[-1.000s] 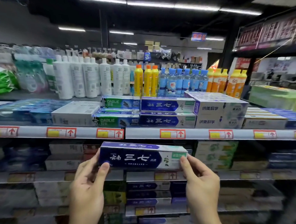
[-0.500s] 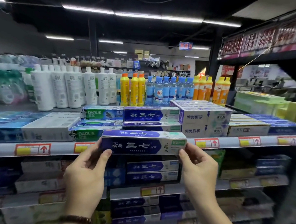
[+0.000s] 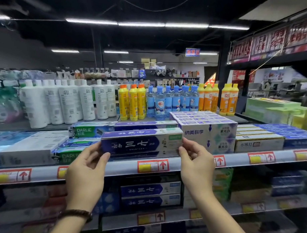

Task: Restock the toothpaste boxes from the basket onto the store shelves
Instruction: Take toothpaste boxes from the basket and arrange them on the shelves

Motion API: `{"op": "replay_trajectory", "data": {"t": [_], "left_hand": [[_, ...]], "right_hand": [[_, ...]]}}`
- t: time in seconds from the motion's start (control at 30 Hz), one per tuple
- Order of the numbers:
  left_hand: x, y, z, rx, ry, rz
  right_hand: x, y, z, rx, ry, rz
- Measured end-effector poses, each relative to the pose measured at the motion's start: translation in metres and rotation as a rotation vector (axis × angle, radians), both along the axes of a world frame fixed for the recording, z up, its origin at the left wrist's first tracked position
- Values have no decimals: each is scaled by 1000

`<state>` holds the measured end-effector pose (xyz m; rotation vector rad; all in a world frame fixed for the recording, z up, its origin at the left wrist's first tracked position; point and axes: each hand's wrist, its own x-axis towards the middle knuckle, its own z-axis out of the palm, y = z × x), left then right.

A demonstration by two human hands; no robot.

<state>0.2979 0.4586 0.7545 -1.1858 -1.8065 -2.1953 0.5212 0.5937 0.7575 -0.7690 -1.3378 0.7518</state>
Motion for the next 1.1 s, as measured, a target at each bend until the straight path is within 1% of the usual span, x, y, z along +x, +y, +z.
{"op": "replay_trajectory", "data": {"t": [0.13, 0.27, 0.43, 0.57, 0.8, 1.1], "left_hand": [[-10, 13, 4, -60, 31, 42], [-15, 22, 10, -69, 47, 82], [-16, 30, 12, -125, 95, 131], [-16, 35, 13, -159, 96, 133], [-13, 38, 21, -168, 101, 139], [-5, 39, 27, -200, 106, 130]], "right_hand": [[-9, 10, -1, 5, -30, -10], [-14, 11, -1, -2, -33, 16], [-18, 12, -3, 15, -45, 20], [-19, 14, -6, 37, -55, 20], [-22, 16, -13, 95, -135, -32], [-25, 18, -18, 105, -135, -21]]}}
